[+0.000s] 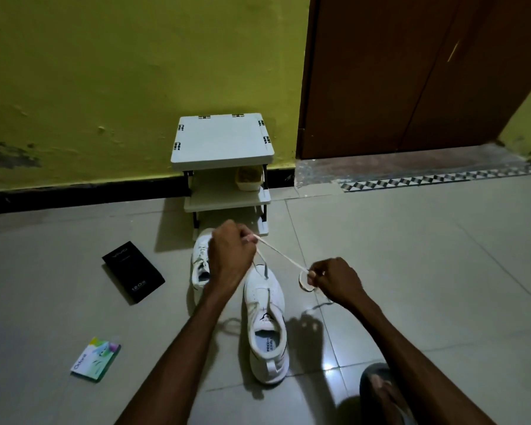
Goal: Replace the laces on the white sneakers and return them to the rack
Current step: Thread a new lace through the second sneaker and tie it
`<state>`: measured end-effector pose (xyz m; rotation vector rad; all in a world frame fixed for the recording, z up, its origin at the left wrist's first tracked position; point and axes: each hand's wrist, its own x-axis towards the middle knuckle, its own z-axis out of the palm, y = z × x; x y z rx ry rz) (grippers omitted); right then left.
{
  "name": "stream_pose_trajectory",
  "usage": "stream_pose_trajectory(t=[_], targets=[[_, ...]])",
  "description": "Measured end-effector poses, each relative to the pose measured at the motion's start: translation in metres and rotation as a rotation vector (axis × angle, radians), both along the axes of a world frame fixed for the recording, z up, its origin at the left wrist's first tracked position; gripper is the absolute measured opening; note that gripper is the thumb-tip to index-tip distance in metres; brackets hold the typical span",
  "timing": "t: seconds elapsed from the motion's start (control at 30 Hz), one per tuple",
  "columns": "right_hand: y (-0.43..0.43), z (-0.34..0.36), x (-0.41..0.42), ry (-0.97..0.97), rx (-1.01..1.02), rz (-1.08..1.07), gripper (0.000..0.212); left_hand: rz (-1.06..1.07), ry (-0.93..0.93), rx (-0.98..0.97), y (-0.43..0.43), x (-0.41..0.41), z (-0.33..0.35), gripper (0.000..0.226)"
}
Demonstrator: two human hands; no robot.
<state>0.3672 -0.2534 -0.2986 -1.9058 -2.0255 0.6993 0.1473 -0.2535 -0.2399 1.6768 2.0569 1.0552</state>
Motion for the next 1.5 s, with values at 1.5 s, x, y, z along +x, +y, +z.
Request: stream_pose_trajectory(t=[1.5], targets=[[0.004,0.022,-0.014,0.028,0.031,0.161,0.022,-0.347,0.088,-0.24,-0.016,0.047,-0.025,0.014]])
